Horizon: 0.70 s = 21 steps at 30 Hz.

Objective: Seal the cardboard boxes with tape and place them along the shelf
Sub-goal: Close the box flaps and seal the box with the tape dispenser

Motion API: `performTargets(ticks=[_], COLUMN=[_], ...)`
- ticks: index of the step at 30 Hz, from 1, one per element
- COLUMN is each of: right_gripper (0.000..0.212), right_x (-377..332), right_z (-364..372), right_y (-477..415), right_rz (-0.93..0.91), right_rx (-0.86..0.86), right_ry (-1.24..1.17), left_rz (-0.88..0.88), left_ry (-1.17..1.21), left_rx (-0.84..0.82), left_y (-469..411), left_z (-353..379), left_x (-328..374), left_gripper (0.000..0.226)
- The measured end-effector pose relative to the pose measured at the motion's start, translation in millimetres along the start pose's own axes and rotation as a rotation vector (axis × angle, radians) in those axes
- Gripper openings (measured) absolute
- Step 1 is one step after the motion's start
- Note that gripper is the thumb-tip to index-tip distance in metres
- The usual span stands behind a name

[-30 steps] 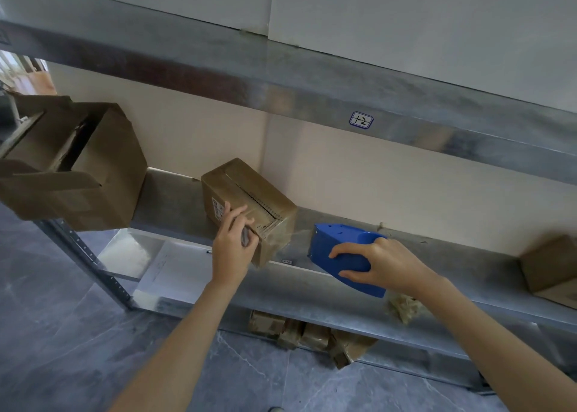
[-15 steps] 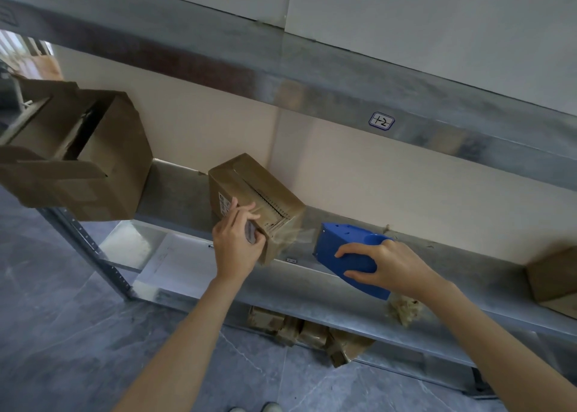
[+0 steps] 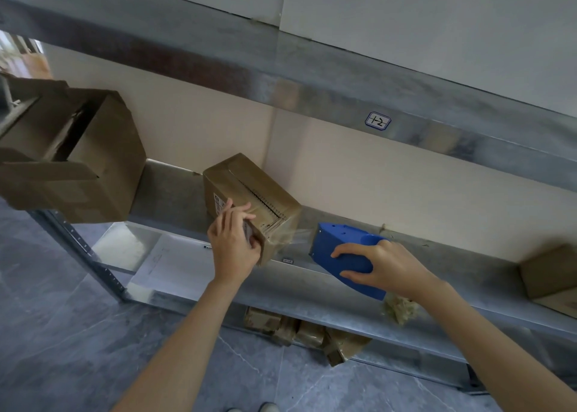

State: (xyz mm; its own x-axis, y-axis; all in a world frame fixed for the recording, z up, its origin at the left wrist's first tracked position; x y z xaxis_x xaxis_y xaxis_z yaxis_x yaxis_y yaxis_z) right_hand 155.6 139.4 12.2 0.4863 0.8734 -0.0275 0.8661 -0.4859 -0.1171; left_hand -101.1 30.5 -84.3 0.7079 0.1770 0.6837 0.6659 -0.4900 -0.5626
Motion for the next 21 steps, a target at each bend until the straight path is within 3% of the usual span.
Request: performTargets(ticks=[11, 21], right_gripper=[0.035, 0.036], right_x=[-0.2, -2.7], right_z=[-1.3, -2.5], right_y=[3.0, 3.2], right_rz=[0.011, 0.026], right_rx=[-0.029, -0.059], right_ry=[0.017, 0.023], left_rz=[-0.043, 0.03], left_ry=[0.054, 0.161], left_rx=[0.168, -0.092], left_y=[-10.0, 11.8], left_z=[-2.3, 4.6], left_x=[-0.4, -8.9], left_gripper=[0.024, 0.078])
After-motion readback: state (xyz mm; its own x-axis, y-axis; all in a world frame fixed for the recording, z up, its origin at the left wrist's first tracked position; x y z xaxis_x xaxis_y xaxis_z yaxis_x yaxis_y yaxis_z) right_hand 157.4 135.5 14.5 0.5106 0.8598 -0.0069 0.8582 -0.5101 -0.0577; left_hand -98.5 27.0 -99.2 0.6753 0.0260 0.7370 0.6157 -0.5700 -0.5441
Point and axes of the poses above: each hand's wrist, its own y-axis away from the middle knuckle, its own z-axis out of the palm, x = y × z, the point moved 4 cm from there along -y, towards the middle knuckle, and after that the axes turned 14 degrees about x, right-handed, at the moved point
